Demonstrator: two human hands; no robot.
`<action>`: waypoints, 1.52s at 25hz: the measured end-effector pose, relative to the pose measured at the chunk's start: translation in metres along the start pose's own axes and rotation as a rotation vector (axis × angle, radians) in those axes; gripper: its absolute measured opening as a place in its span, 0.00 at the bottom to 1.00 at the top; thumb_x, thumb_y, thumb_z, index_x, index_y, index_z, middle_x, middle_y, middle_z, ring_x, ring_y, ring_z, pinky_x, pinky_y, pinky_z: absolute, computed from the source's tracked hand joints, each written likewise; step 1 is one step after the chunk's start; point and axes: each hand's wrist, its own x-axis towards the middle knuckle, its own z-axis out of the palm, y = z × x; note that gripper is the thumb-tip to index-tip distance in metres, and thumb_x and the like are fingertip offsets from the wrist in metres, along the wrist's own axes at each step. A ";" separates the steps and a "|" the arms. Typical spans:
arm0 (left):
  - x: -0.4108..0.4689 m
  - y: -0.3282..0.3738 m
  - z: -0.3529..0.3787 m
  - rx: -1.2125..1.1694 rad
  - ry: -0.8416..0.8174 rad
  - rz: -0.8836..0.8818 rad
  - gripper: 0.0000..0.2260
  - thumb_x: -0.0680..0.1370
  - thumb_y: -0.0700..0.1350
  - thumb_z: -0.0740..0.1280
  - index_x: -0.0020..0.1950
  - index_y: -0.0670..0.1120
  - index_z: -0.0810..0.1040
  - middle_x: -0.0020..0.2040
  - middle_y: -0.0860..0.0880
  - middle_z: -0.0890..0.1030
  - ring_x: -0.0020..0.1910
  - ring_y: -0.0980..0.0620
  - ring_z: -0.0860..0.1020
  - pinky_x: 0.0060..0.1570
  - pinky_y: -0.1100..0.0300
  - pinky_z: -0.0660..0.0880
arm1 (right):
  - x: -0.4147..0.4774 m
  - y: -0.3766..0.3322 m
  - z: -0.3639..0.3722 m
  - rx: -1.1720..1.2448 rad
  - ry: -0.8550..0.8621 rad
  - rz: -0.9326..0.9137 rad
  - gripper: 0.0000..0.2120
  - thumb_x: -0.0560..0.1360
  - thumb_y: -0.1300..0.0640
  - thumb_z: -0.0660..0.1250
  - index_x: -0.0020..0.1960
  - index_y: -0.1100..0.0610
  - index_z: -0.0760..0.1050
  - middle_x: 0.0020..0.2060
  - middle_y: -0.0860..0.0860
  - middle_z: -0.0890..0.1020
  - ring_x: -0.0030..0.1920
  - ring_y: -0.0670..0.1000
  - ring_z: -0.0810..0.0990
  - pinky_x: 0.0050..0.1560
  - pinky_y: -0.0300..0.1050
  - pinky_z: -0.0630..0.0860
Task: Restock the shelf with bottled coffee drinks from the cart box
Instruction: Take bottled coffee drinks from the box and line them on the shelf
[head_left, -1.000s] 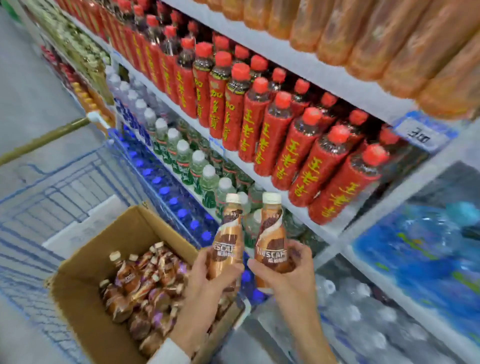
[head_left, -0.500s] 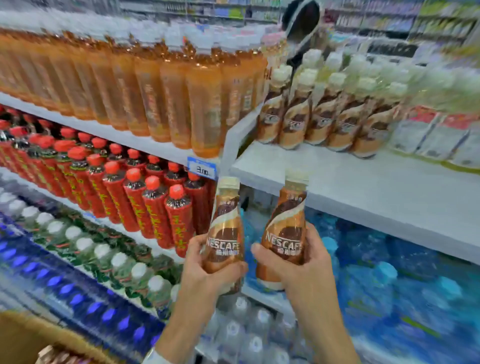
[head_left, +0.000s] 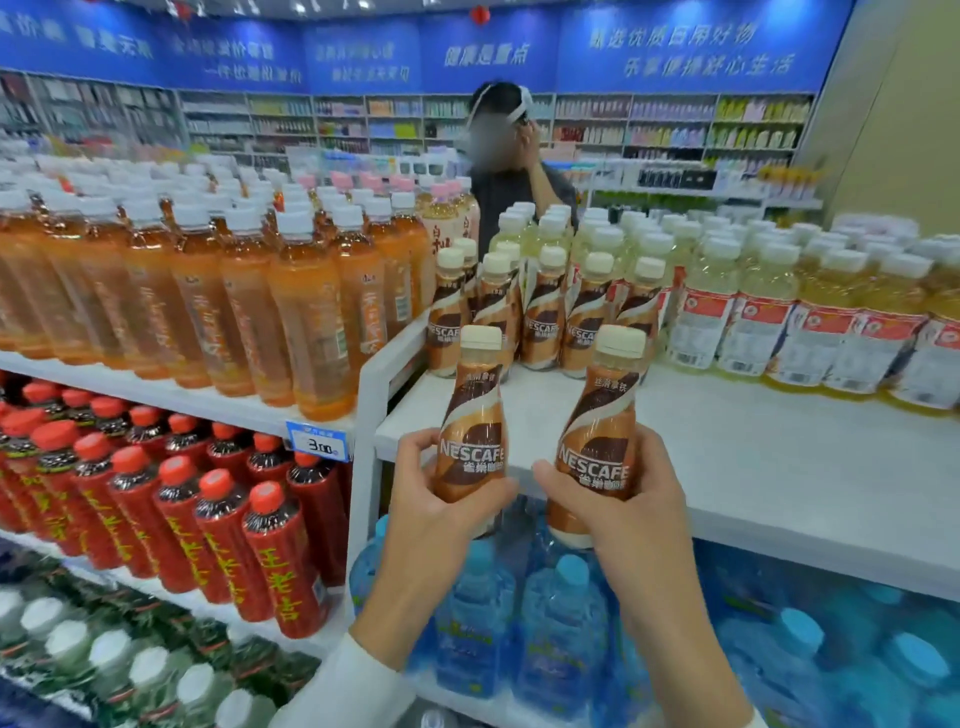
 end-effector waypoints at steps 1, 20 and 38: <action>0.014 0.006 0.006 0.008 -0.035 0.016 0.28 0.66 0.40 0.81 0.59 0.52 0.71 0.50 0.49 0.85 0.45 0.55 0.84 0.42 0.63 0.80 | 0.013 -0.004 0.001 -0.021 0.021 -0.025 0.26 0.65 0.55 0.82 0.58 0.47 0.74 0.47 0.44 0.84 0.46 0.43 0.84 0.43 0.38 0.80; 0.079 -0.017 0.035 0.359 -0.078 0.141 0.36 0.66 0.56 0.80 0.70 0.59 0.69 0.63 0.60 0.75 0.61 0.58 0.75 0.62 0.57 0.76 | 0.066 0.025 0.001 -0.355 0.105 -0.030 0.37 0.68 0.50 0.80 0.70 0.48 0.63 0.63 0.44 0.75 0.60 0.46 0.77 0.56 0.37 0.74; 0.137 -0.009 0.067 0.549 0.041 0.171 0.19 0.70 0.51 0.79 0.56 0.51 0.76 0.52 0.52 0.82 0.51 0.51 0.80 0.53 0.55 0.79 | 0.141 0.034 0.014 -0.568 0.108 -0.075 0.25 0.76 0.53 0.73 0.66 0.48 0.62 0.66 0.50 0.76 0.65 0.54 0.77 0.66 0.52 0.73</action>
